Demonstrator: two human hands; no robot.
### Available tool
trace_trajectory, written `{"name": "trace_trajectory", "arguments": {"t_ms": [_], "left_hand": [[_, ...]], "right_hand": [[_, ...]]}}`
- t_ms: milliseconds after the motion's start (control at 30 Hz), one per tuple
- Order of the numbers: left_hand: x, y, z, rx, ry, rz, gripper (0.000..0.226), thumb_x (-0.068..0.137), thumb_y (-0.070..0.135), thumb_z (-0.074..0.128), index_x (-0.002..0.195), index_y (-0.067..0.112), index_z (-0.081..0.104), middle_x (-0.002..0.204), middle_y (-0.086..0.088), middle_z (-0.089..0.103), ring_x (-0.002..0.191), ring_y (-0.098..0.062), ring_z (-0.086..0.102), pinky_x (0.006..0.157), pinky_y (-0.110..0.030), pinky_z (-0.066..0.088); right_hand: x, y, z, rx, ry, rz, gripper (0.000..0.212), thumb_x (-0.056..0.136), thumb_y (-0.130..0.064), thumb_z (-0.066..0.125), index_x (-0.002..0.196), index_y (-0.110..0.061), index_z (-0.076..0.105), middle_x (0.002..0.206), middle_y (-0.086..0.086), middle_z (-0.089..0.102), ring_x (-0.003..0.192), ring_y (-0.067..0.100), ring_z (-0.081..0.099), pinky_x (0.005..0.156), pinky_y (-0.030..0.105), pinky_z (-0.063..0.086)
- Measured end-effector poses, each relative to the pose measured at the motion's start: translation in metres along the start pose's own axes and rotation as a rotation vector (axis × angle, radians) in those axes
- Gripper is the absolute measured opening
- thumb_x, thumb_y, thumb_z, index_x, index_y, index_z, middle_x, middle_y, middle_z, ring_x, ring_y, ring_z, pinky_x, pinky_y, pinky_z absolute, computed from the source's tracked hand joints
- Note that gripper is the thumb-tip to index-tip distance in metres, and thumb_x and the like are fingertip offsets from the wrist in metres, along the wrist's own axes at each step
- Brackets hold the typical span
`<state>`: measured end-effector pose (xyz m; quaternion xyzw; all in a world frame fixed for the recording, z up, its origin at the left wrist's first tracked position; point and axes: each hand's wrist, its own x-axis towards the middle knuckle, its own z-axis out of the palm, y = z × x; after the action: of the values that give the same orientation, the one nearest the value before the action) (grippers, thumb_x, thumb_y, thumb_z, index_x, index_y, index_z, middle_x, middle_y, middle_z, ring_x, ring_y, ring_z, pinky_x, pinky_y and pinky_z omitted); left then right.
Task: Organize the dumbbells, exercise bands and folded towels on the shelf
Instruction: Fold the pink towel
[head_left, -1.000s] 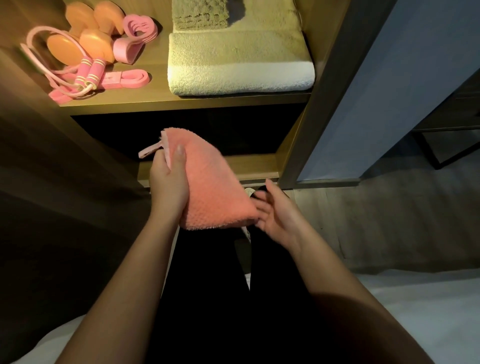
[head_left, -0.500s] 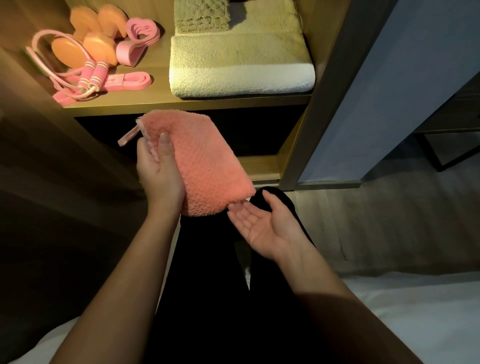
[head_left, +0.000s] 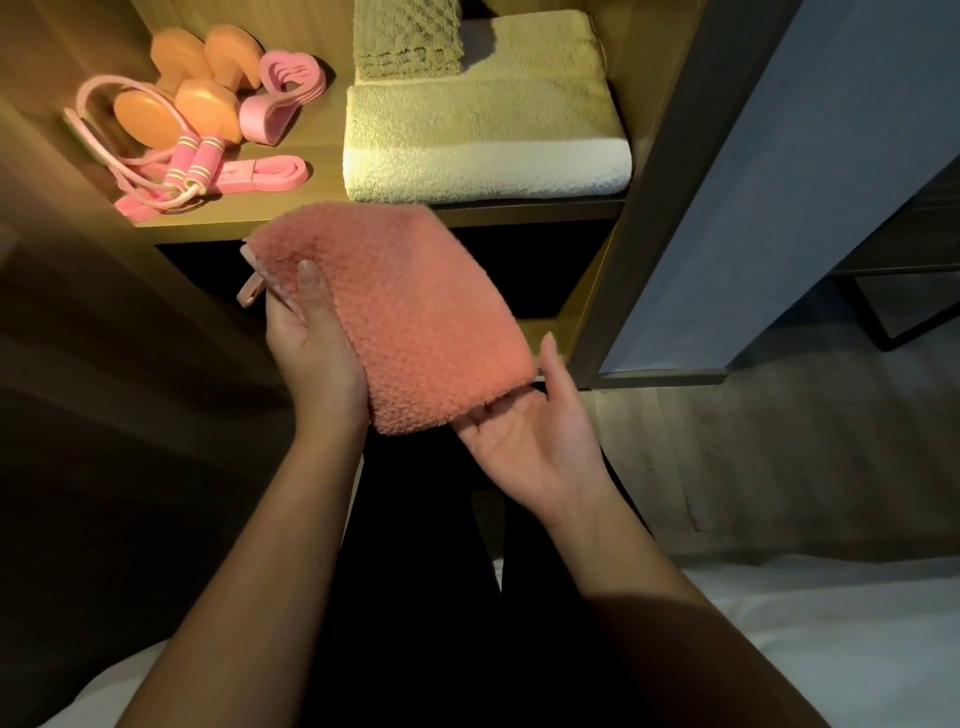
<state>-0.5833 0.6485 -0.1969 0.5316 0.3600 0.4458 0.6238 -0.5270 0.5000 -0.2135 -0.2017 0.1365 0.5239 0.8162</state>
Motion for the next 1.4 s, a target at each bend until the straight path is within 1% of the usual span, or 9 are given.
{"name": "trace_trajectory", "arguments": {"t_ms": [133, 300, 433, 567, 667, 867, 1067, 1233, 1400], "left_hand": [[-0.002, 0.001, 0.002, -0.041, 0.003, -0.029, 0.031, 0.103, 0.033, 0.044, 0.127, 0.015, 0.049, 0.116, 0.000, 0.063, 0.110, -0.014, 0.065, 0.092, -0.030, 0.054], [-0.009, -0.002, 0.008, -0.044, 0.005, -0.044, 0.032, 0.102, 0.032, 0.046, 0.125, 0.011, 0.052, 0.114, -0.002, 0.064, 0.111, -0.019, 0.064, 0.092, -0.033, 0.053], [-0.012, -0.002, 0.011, -0.013, 0.016, -0.011, 0.028, 0.102, 0.028, 0.046, 0.125, 0.013, 0.052, 0.116, 0.000, 0.063, 0.113, -0.018, 0.062, 0.098, -0.036, 0.051], [-0.012, -0.005, 0.008, 0.099, 0.127, 0.004, 0.035, 0.103, 0.031, 0.044, 0.130, 0.009, 0.049, 0.103, 0.012, 0.058, 0.092, 0.004, 0.064, 0.078, -0.017, 0.053], [-0.006, -0.011, 0.007, 0.121, 0.178, -0.086, 0.033, 0.102, 0.038, 0.043, 0.126, 0.017, 0.052, 0.109, 0.003, 0.062, 0.096, -0.006, 0.064, 0.076, -0.024, 0.054], [-0.005, -0.021, 0.010, 0.068, 0.159, -0.274, 0.034, 0.103, 0.040, 0.040, 0.128, 0.021, 0.052, 0.110, -0.001, 0.063, 0.098, -0.015, 0.065, 0.071, -0.028, 0.053], [0.003, -0.022, 0.019, 0.079, 0.144, -0.295, 0.035, 0.103, 0.040, 0.041, 0.127, 0.018, 0.054, 0.106, 0.000, 0.064, 0.097, -0.016, 0.065, 0.071, -0.029, 0.054], [-0.010, -0.028, 0.025, 0.105, 0.030, -0.285, 0.031, 0.103, 0.037, 0.041, 0.126, 0.019, 0.049, 0.106, 0.004, 0.062, 0.093, -0.006, 0.063, 0.064, -0.016, 0.051], [-0.011, -0.028, 0.020, 0.122, 0.006, -0.256, 0.034, 0.102, 0.037, 0.044, 0.129, 0.018, 0.052, 0.109, 0.004, 0.063, 0.098, -0.008, 0.063, 0.072, -0.022, 0.051]], "right_hand": [[0.000, -0.001, 0.008, -0.031, -0.168, -0.073, 0.072, 0.083, -0.050, 0.061, 0.140, -0.009, 0.047, 0.133, 0.017, 0.059, 0.122, 0.030, 0.057, 0.102, 0.041, 0.047], [0.005, -0.002, 0.017, -0.030, -0.305, -0.107, 0.071, 0.086, -0.050, 0.058, 0.141, -0.006, 0.049, 0.136, 0.019, 0.055, 0.127, 0.034, 0.052, 0.108, 0.048, 0.040], [0.011, -0.007, 0.019, 0.017, -0.296, -0.139, 0.074, 0.082, -0.050, 0.061, 0.138, -0.004, 0.050, 0.132, 0.021, 0.057, 0.121, 0.035, 0.056, 0.107, 0.050, 0.041], [0.014, -0.017, 0.022, 0.060, -0.278, -0.219, 0.079, 0.077, -0.056, 0.061, 0.135, -0.002, 0.052, 0.130, 0.021, 0.058, 0.118, 0.036, 0.058, 0.106, 0.051, 0.041], [0.015, -0.017, 0.026, 0.029, -0.248, -0.269, 0.078, 0.078, -0.050, 0.062, 0.138, -0.003, 0.047, 0.134, 0.020, 0.054, 0.126, 0.035, 0.050, 0.110, 0.050, 0.036], [0.017, -0.015, 0.029, 0.023, -0.210, -0.322, 0.069, 0.078, -0.047, 0.063, 0.134, -0.007, 0.053, 0.126, 0.016, 0.060, 0.118, 0.030, 0.056, 0.103, 0.046, 0.044], [0.017, -0.012, 0.029, 0.023, -0.148, -0.401, 0.049, 0.080, -0.042, 0.062, 0.118, -0.010, 0.064, 0.109, 0.009, 0.068, 0.104, 0.024, 0.063, 0.089, 0.039, 0.051], [0.020, -0.003, 0.027, 0.153, -0.176, -0.244, 0.091, 0.061, -0.045, 0.084, 0.138, -0.008, 0.052, 0.139, 0.019, 0.052, 0.127, 0.036, 0.050, 0.105, 0.053, 0.040], [0.020, -0.012, 0.022, 0.117, -0.206, -0.223, 0.081, 0.076, -0.061, 0.059, 0.134, -0.005, 0.053, 0.121, 0.021, 0.064, 0.108, 0.036, 0.064, 0.095, 0.051, 0.049]]}}
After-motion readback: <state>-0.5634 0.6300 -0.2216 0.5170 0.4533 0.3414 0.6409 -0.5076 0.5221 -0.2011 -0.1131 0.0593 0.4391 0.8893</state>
